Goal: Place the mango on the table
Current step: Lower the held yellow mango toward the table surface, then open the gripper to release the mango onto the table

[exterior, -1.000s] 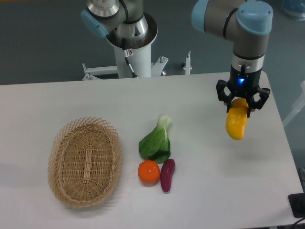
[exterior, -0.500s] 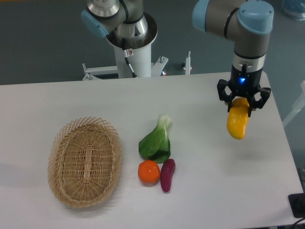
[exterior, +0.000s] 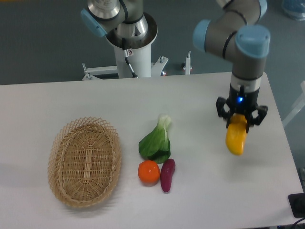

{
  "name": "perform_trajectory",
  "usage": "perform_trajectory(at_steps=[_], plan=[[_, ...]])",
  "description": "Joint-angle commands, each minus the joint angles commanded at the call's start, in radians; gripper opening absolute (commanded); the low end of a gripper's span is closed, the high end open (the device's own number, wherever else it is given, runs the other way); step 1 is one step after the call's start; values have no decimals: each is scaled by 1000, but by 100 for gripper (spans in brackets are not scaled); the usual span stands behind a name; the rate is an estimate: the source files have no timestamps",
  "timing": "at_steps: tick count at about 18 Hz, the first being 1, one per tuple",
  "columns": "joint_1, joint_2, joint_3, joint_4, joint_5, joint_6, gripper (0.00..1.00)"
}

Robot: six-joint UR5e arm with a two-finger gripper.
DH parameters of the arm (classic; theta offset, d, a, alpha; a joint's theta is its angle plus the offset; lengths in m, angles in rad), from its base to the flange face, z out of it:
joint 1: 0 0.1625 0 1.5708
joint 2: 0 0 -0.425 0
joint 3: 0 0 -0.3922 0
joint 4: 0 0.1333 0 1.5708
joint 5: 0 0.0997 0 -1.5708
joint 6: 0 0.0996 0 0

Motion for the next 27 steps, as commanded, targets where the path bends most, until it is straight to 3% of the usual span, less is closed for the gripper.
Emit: perform_trajectory(at_steps=[6, 15, 17, 19, 20, 26, 27], plan=[[-38, -97, 18, 2, -2, -55, 49], [-54, -108, 3, 2, -2, -97, 55], [-55, -108, 3, 2, -2, -94, 68], [-54, -109, 14, 2, -2, -89, 95], [-54, -109, 15, 2, 0, -91, 100], [-54, -95, 35, 3, 5, -88, 100], [-54, -91, 61, 2, 11, -88, 100]])
